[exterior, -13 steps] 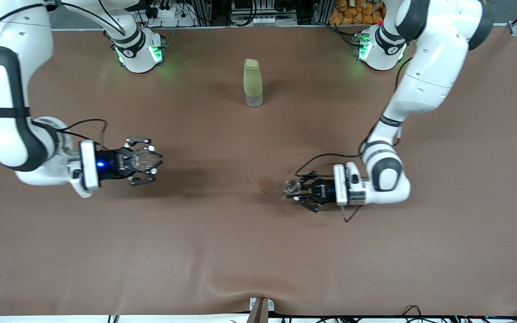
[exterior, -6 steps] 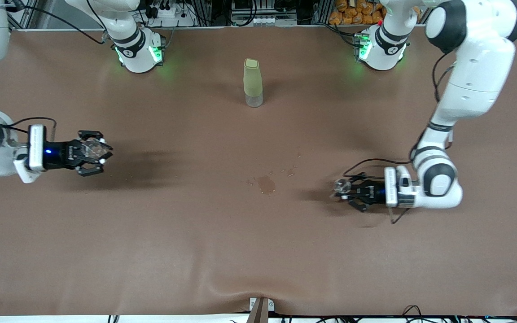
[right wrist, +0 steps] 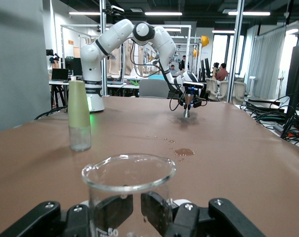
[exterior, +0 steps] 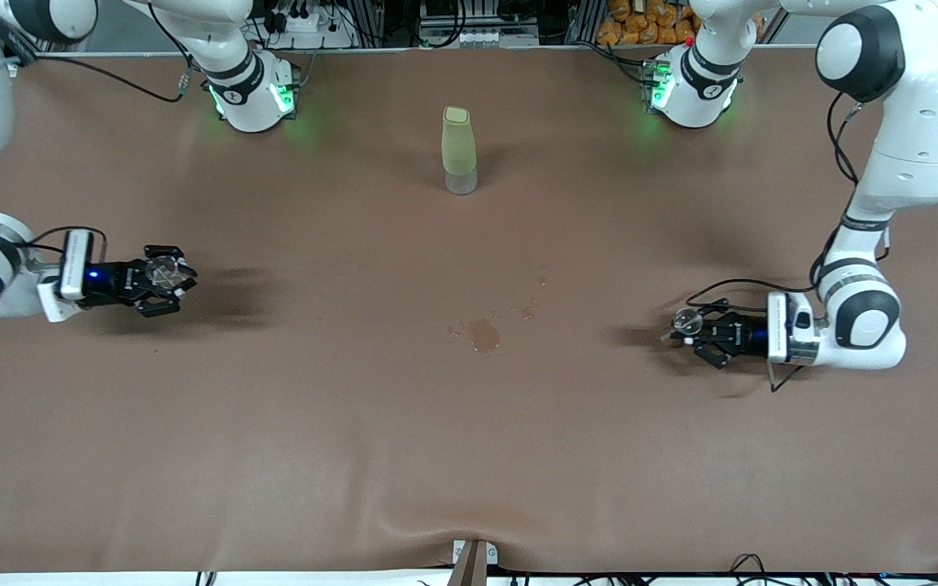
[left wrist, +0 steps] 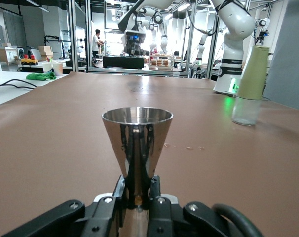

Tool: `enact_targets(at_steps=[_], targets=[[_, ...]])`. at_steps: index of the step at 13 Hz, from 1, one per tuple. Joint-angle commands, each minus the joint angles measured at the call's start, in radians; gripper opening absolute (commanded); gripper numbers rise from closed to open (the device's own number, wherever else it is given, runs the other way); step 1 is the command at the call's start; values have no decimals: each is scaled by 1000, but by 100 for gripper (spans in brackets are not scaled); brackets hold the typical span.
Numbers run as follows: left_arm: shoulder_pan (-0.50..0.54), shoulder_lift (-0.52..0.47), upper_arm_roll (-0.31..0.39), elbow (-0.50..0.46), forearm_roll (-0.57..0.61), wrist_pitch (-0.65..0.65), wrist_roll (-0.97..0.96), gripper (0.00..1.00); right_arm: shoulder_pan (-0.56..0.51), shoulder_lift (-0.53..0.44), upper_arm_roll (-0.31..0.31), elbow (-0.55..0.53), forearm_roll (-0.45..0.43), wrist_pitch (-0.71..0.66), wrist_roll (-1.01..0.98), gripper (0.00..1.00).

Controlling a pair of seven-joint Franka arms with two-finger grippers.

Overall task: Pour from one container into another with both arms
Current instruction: 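Lower the jigger with the left gripper while the right gripper lowers the cup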

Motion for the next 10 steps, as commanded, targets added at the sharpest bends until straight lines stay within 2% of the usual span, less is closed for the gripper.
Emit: enact_targets(at_steps=[1,5,10], targets=[[51,20,-9,12,46,-43,24,0,-22,104,7,65,-5,-11,-55,0],[119,58,-8,15,103,-58,27,0,-20,184,7,93,25,61,-116,0],[140,77,-6,13,123,-98,44,0,-8,244,9,141,94,152,-148,0]])
